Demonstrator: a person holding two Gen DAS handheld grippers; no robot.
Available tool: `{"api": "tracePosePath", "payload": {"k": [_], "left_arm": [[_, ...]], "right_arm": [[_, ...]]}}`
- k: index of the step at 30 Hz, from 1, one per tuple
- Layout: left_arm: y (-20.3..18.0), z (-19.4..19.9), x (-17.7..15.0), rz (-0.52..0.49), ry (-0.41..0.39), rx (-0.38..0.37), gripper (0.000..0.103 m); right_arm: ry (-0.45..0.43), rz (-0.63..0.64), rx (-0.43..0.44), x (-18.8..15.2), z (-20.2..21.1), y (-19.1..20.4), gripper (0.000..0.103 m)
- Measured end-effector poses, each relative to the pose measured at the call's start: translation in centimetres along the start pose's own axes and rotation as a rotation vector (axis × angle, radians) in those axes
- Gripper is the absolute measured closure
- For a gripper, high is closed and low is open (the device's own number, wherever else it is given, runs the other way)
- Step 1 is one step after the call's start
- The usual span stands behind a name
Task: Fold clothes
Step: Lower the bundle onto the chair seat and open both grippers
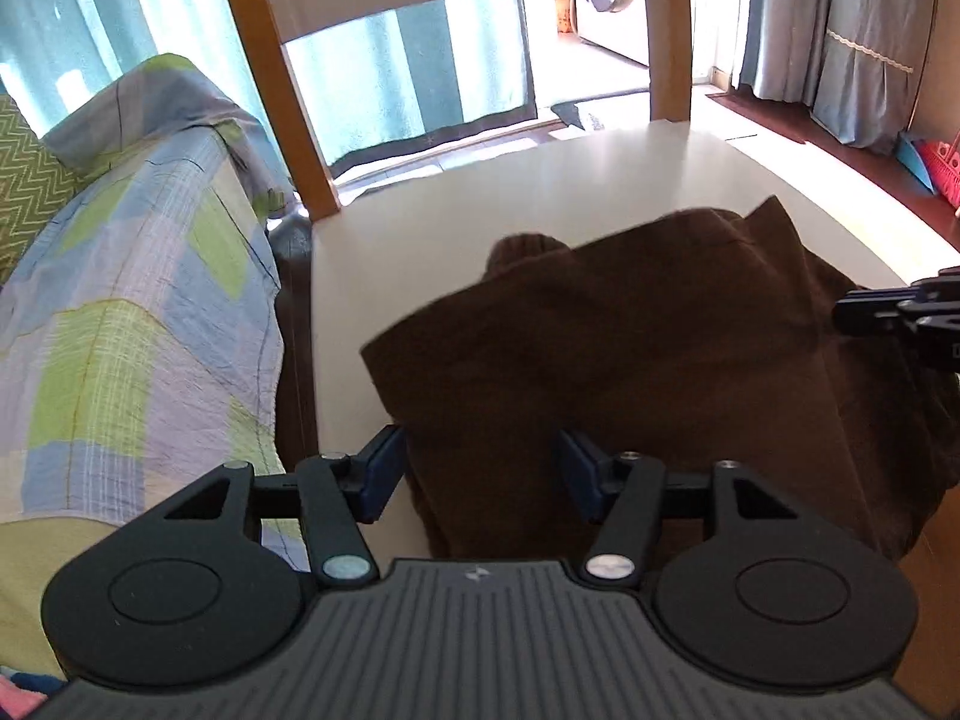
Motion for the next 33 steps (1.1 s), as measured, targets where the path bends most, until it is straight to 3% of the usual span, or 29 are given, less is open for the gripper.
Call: {"api": "tracePosePath", "payload": {"k": [3,6,8,11,13,16,20,22,24,26,29,31,33], "left_arm": [[-0.5,0.6,2.2,0.005,-0.058,-0.064,0.046],[-1.9,-1.3,3.2,-0.039,-0.060,-0.092,0.044],[-2.5,-3.1,2.9,-0.064,-0.039,-0.092,0.044],[-1.6,-5.0,1.7,-0.061,-0.016,-0.065,0.035],[-0.6,-5.4,1.5,-0.038,-0.023,-0.055,0.034],[0.9,-4.9,2.3,-0.012,-0.035,0.003,0.041],[1.3,-1.4,3.0,0.058,-0.031,-0.028,0.041],[0.2,0.1,2.6,0.045,-0.032,-0.053,0.040],[-2.0,1.3,1.4,-0.004,-0.026,-0.073,0.038],[-3.4,1.3,-0.2,-0.052,-0.016,-0.052,0.038],[-3.4,0.4,-3.1,-0.061,-0.011,0.006,0.029],[-2.6,0.3,-2.7,-0.017,0.018,0.017,0.033],[-2.6,1.2,-1.6,-0.015,0.014,0.038,0.037]], "right_arm": [[-0.067,-0.003,0.034,2.0,0.5,-0.3,0.088],[-0.064,0.067,0.103,3.3,-2.3,1.5,0.090],[-0.032,0.110,0.105,3.2,-5.3,2.0,0.090],[0.011,0.108,0.006,2.9,-8.1,0.2,0.091],[0.011,0.082,-0.086,3.0,-8.5,-2.3,0.081],[-0.041,0.018,-0.162,3.9,-6.0,-4.6,0.081],[-0.075,-0.010,-0.007,3.9,-1.4,-1.9,0.081],[0.000,0.068,0.122,1.9,-0.1,2.1,0.083],[0.045,0.138,0.169,0.1,0.0,4.5,0.086],[0.049,0.173,0.141,-1.5,0.1,4.5,0.087],[0.037,0.188,0.069,-3.0,1.4,3.3,0.089],[0.032,0.200,0.020,-3.1,2.7,2.7,0.095],[0.021,0.239,0.006,-2.8,3.9,3.4,0.090]]}}
Point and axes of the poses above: each gripper's, at about its wrist camera, not at the fingertips, and z roughly against the way its jaws point, y to its left, x to its top, the point moved 5 cm from there along -z, roughly the way its jaws point, and after that the axes turned 14 degrees about -y, right-handed, at the moved point
